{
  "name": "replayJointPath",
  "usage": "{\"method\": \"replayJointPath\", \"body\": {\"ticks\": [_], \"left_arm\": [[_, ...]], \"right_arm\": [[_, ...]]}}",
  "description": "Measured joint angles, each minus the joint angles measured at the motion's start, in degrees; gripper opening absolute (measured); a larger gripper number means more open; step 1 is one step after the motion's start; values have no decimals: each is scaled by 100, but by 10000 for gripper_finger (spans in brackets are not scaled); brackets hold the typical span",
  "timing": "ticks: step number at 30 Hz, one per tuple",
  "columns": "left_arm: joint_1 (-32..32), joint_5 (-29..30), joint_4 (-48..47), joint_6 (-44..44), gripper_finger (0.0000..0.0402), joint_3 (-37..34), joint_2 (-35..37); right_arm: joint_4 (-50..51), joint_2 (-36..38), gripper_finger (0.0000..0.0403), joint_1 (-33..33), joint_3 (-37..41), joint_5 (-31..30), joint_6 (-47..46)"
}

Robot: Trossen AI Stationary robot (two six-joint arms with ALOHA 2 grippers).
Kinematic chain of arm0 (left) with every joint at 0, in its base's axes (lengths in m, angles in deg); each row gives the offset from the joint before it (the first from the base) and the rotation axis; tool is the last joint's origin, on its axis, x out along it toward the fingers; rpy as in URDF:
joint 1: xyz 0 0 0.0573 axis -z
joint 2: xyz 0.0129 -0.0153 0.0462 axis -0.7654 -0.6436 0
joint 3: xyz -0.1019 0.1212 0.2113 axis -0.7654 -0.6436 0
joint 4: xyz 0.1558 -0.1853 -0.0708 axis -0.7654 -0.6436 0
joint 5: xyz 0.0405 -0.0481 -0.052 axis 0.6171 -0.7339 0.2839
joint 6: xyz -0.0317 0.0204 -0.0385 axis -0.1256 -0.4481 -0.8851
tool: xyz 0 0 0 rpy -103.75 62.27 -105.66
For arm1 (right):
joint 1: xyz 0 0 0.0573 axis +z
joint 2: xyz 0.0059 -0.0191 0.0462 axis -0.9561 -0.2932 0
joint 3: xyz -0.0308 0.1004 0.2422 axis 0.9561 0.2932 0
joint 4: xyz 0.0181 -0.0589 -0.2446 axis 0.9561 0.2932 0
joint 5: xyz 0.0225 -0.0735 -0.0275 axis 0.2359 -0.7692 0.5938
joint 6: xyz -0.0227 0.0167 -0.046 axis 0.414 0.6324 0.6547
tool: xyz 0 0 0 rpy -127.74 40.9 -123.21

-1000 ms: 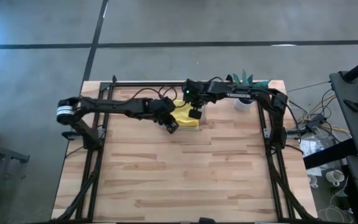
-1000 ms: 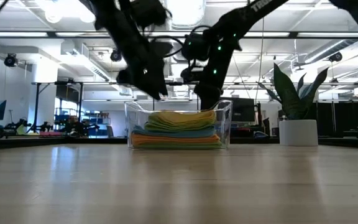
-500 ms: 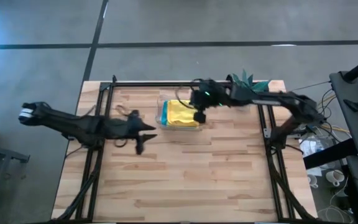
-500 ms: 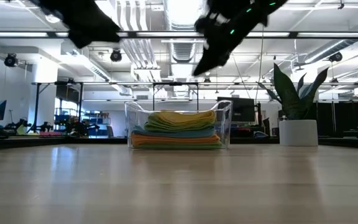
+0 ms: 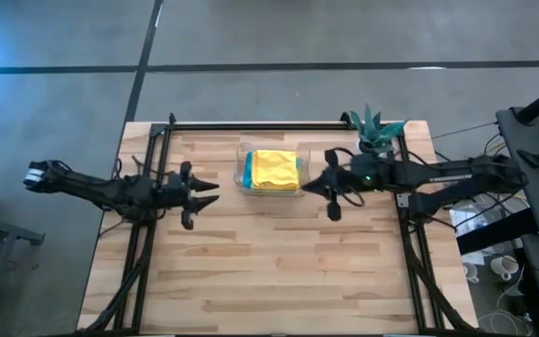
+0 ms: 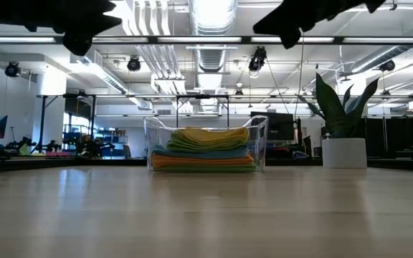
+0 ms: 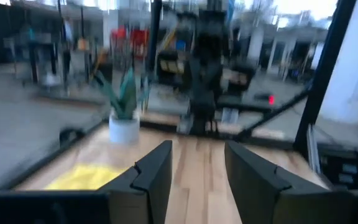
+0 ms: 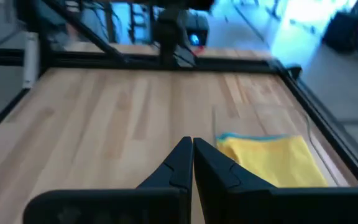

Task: Fold microfiber towels
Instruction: Return to Home Position

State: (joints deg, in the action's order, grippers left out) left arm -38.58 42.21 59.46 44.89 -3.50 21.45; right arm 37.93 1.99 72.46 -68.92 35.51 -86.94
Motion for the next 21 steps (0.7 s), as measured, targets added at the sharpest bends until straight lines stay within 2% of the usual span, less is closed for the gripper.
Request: {"method": "replayJointPath", "body": {"ticks": [2,6,12,15,19,21], "left_arm": [[0,0,300,170,132,-159,131],[0,-2,237,398,132,-546,603],[0,-26,174,429,132,-1173,1912],[0,-27,217,420,132,-1477,2474],[-2,-38,97,402,132,-1859,3021],[-2,-44,151,422,132,-1909,3020]], "right_arm": [[-347,213,9,164,299,-1,217],[-763,692,9,372,788,3,429],[-925,1684,9,492,1448,75,402],[-1476,2104,9,488,1888,299,476],[-1982,2549,9,488,2378,344,401],[-2014,2784,9,488,2548,344,210]]}}
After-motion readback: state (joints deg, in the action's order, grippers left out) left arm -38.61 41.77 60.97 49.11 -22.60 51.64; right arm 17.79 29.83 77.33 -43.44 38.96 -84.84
